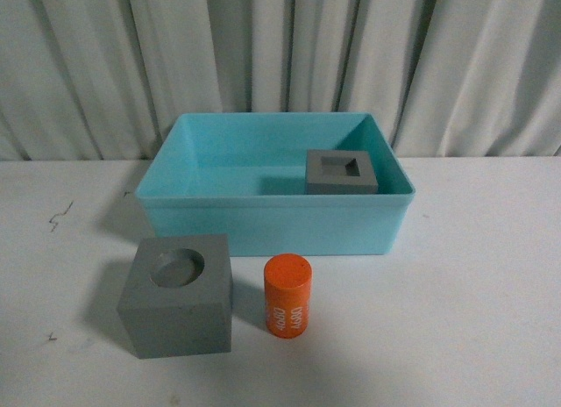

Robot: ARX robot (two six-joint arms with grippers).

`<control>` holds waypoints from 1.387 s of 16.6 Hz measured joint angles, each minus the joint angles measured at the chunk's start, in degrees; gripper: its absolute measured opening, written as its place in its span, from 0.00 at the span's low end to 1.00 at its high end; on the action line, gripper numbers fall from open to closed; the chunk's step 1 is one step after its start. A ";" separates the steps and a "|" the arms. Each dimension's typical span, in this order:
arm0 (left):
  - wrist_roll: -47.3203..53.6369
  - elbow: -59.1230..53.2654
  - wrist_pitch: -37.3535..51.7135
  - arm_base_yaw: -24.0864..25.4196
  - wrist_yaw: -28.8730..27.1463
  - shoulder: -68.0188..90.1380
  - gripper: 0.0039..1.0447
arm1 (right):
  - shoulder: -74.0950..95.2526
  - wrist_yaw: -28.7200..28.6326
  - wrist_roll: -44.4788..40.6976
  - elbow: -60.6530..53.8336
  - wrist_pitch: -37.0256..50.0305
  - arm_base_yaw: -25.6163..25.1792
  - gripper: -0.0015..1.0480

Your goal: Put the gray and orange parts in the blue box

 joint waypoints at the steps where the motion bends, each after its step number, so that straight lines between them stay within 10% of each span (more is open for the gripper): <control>1: 0.00 0.00 0.00 0.00 0.02 0.00 0.94 | -2.73 -0.94 -0.11 -0.02 -2.56 -0.90 0.02; 6: 0.00 0.00 -0.02 0.00 0.04 0.00 0.94 | -14.60 -8.17 -0.17 -0.07 -13.53 -8.92 0.02; 23: 0.00 0.00 -0.02 0.00 0.02 0.00 0.94 | -29.70 -8.68 -0.17 -0.09 -28.61 -8.57 0.02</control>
